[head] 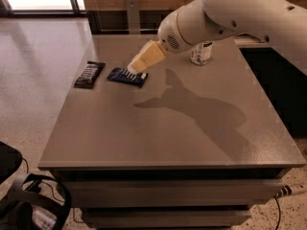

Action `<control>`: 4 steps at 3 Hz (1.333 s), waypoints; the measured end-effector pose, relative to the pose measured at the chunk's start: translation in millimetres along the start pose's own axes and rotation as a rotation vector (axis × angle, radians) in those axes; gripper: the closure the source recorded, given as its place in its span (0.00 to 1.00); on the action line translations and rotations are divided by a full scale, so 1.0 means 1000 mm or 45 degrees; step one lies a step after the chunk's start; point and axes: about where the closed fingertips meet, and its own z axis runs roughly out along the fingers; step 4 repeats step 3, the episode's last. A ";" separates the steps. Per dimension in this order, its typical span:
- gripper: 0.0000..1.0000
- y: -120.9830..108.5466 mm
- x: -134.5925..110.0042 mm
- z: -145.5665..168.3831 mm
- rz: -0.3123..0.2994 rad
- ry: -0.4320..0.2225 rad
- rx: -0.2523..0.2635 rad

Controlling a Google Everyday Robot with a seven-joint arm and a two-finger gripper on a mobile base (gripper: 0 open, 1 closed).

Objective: Move rxbar blueberry near rxbar chocolate

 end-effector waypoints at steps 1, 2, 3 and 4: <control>0.00 -0.017 0.011 -0.041 0.055 -0.063 0.081; 0.00 -0.043 0.033 -0.066 0.137 -0.151 0.134; 0.00 -0.061 0.058 -0.083 0.193 -0.228 0.175; 0.00 -0.061 0.058 -0.083 0.193 -0.228 0.175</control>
Offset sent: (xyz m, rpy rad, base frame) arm 0.0044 -0.1496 0.0190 0.2682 -0.0705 -0.1965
